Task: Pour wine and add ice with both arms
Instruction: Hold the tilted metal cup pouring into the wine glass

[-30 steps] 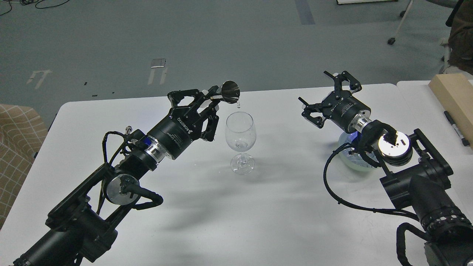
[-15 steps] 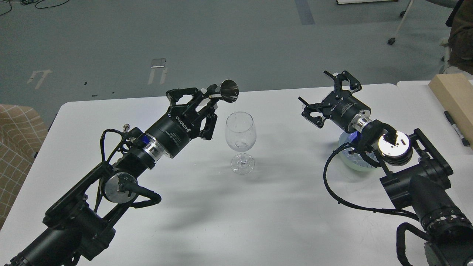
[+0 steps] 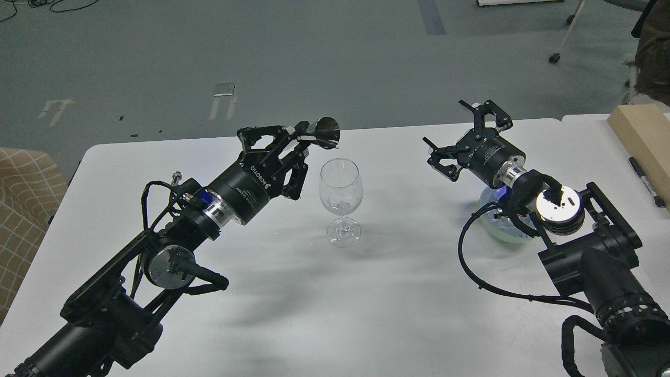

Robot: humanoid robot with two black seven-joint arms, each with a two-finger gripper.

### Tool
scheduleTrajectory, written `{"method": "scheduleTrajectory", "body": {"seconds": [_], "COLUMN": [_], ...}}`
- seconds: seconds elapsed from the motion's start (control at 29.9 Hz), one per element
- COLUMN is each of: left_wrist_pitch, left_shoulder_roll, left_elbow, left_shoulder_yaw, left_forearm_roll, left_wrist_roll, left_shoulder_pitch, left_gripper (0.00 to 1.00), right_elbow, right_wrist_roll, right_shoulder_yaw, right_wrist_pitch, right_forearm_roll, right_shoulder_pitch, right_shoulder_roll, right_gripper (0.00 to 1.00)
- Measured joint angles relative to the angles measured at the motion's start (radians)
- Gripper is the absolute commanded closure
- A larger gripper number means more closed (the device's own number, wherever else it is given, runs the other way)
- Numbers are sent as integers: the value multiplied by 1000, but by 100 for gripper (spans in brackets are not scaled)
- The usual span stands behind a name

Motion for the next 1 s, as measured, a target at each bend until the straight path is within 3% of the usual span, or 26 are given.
{"method": "scheduleTrajectory", "body": {"seconds": [1.0], "left_wrist_pitch": [3], "left_shoulder_roll": [13], "left_elbow": [1], "left_shoulder_yaw": [2], "left_forearm_roll": [55], "left_wrist_roll": [0], "left_shoulder_pitch": [-18], "left_gripper": [100], "right_elbow": [2], "right_wrist_roll": [1], "right_shoulder_yaw": [0], "right_wrist_pitch": [-2], "right_forearm_roll": [0], "right_shoulder_pitch": [2], "right_shoulder_roll": [0], "right_gripper": [0]}}
